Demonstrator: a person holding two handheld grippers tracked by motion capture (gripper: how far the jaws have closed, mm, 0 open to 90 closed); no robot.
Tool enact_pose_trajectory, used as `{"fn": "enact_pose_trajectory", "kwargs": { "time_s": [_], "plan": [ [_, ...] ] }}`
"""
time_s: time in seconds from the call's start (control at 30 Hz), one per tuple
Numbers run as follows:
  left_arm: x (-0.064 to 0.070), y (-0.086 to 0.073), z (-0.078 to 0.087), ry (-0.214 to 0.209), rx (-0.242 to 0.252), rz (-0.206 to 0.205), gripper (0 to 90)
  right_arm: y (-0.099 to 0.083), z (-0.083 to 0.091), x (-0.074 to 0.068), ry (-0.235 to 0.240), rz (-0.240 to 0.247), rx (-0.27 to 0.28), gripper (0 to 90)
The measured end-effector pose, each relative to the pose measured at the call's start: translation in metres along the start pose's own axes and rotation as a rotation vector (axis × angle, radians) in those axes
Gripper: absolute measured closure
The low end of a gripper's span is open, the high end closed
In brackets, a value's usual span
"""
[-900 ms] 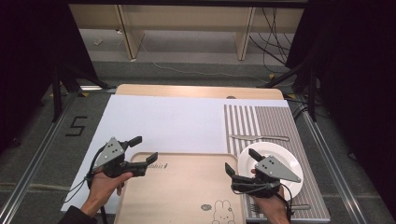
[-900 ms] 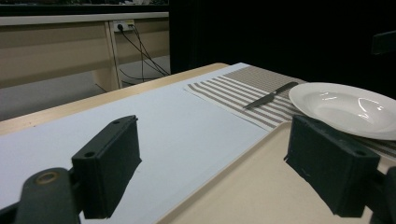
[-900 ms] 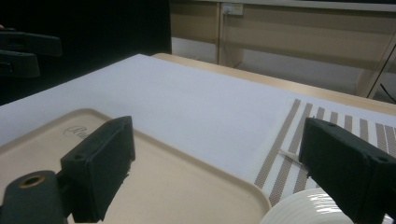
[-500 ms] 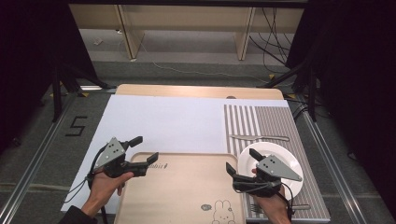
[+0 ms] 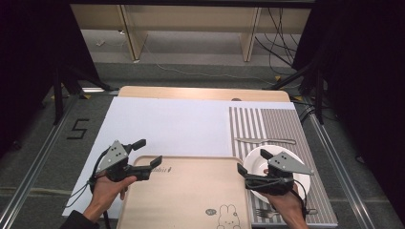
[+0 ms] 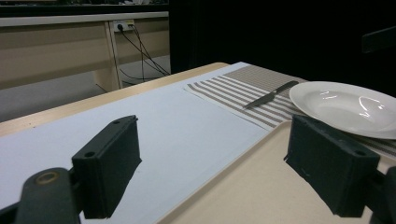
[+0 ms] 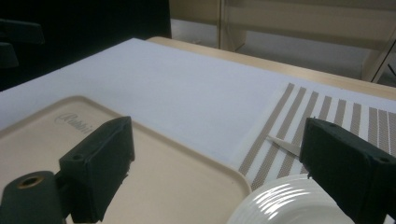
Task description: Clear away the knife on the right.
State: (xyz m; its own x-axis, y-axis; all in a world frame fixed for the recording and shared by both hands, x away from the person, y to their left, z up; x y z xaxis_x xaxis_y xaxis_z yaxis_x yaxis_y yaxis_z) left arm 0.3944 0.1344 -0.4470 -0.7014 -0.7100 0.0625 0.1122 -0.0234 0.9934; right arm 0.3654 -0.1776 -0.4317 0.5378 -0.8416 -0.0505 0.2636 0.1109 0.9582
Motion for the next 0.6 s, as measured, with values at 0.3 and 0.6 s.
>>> {"fn": "enact_pose_trajectory", "kwargs": {
  "time_s": [0.3, 0.6],
  "plan": [
    [-0.002, -0.002, -0.002, 0.003, 0.000, 0.004, 16.7, 0.012, -0.005, 0.021, 0.043, 0.070, -0.090, 12.7],
    [-0.001, -0.001, -0.002, -0.005, 0.005, 0.004, 16.7, 0.027, -0.009, 0.052, 0.013, 0.070, -0.160, 13.1]
  ]
}}
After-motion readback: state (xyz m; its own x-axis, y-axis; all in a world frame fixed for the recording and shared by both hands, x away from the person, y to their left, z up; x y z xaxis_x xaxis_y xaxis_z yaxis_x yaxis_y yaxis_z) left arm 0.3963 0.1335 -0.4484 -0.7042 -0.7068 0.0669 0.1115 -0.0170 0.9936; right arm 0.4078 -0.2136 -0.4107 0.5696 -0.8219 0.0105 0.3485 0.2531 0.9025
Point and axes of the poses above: each handheld gripper's, and its own axes: z roughly backward along the jaws, y roughly out of its top, x roughly to its right, the point moved 9 cm from there along -z, roughly forward along the jaws, and after that the axes turned 6 degrees about x, right-handed, at the moved point
